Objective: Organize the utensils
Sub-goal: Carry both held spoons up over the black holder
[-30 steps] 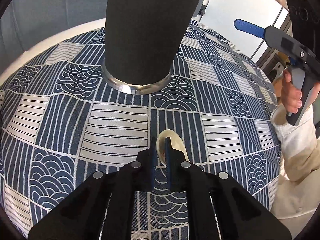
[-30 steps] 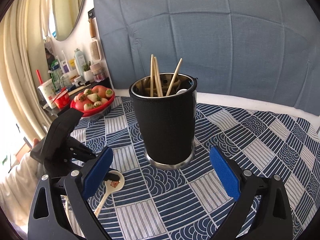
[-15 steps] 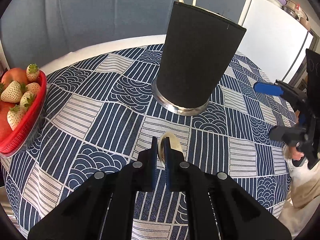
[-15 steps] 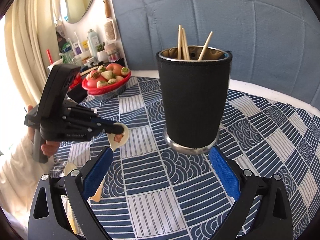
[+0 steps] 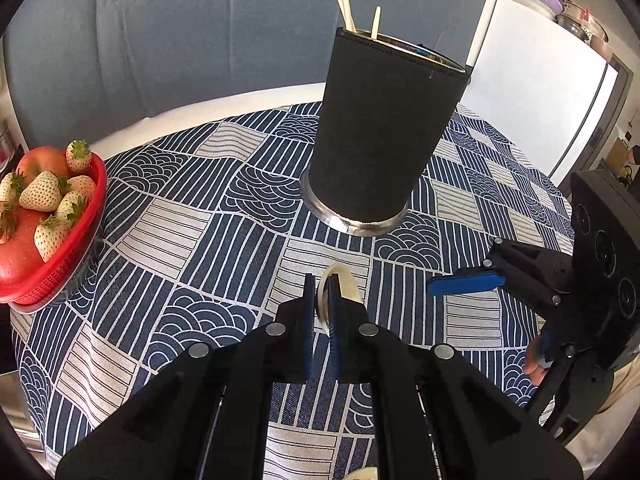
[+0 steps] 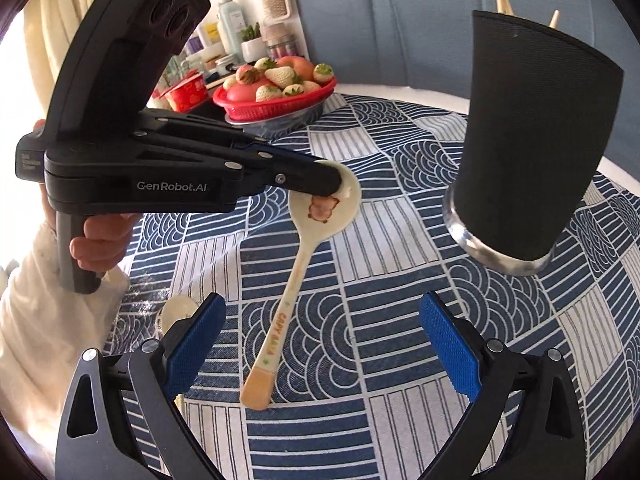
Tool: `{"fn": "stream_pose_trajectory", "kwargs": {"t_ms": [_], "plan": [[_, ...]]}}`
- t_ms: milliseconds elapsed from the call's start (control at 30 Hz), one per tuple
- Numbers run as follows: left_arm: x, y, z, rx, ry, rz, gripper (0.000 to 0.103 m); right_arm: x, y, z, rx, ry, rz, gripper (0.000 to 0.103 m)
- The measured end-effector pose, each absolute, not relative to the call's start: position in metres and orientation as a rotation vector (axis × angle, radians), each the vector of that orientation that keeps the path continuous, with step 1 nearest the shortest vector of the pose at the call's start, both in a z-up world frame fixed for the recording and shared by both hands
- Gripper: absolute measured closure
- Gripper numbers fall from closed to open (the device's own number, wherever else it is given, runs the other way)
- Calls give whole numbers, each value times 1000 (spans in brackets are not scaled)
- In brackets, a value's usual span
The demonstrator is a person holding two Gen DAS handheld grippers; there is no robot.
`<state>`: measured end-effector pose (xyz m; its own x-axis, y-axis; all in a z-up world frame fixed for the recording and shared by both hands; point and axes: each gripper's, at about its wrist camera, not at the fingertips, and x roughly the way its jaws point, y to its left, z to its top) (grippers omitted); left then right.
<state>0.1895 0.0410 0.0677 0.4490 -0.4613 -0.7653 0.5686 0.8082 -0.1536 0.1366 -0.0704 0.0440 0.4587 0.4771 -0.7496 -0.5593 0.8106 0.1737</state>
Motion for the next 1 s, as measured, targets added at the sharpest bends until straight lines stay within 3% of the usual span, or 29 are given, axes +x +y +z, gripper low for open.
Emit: {"fn": "stream_pose_trajectory", "kwargs": {"t_ms": [33,100,1000], "plan": [[189,41,67,131,905,-641,96,138,-67,40,-99,917,655,14],[188,42,68,130,900,-640,97,144,-60,30,-100,1005,697,91],[169,40,149,177,750,-587,97,145,-74,98,-183,818,694,94]]}}
